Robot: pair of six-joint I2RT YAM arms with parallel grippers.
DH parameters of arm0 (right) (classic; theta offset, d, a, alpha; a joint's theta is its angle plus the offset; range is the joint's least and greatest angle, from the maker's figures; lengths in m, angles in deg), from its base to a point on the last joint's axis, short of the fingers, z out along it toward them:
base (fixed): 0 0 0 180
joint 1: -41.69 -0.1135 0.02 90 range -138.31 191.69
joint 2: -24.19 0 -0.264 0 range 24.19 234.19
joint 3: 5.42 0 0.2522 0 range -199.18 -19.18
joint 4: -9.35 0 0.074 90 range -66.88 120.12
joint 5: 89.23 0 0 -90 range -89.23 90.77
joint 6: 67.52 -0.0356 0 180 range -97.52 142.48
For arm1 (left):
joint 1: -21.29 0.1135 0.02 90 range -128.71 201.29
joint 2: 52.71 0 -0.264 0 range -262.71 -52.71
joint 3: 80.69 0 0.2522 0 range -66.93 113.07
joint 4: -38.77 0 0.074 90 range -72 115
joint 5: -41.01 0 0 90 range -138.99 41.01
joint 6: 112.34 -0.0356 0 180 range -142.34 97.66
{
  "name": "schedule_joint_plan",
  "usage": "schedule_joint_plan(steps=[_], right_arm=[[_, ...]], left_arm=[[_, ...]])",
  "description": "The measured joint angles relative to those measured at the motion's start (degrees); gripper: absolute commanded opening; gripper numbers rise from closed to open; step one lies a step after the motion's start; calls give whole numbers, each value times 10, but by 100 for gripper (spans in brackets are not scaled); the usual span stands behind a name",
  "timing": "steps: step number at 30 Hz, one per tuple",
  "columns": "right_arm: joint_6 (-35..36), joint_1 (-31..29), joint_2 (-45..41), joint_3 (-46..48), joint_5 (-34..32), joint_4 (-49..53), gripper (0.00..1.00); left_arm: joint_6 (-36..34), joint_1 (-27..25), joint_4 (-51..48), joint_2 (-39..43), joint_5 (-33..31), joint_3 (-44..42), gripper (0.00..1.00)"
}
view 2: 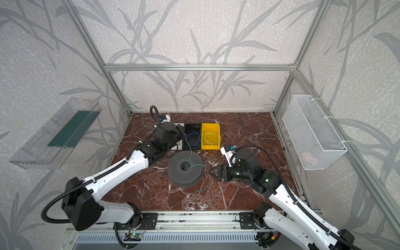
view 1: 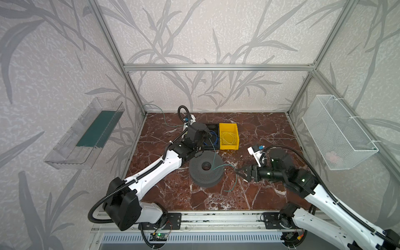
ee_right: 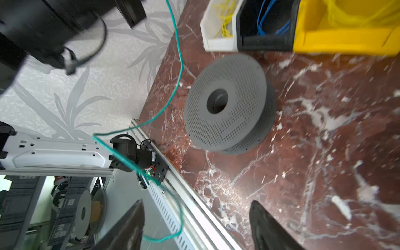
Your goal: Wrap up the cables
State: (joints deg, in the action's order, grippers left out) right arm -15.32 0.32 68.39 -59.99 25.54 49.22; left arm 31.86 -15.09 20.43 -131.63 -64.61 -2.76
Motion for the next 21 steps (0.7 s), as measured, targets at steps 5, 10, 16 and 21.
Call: schedule_joint_plan(steps=[5,10,16,21], right_arm=[[-86,-55,-44,70,-31,-58,79],[-147,-66,-45,119,-35,-123,79],[-169,-82,-37,124,-38,-169,79],[-194,-95,25,124,-39,-238,78]], left_arm=[[0,0,-6,-1,-8,5,0],[-1,-2,-12,-2,-10,5,0],[-1,-3,-15,-2,-11,5,0],[-2,-3,-15,-2,-13,5,0]])
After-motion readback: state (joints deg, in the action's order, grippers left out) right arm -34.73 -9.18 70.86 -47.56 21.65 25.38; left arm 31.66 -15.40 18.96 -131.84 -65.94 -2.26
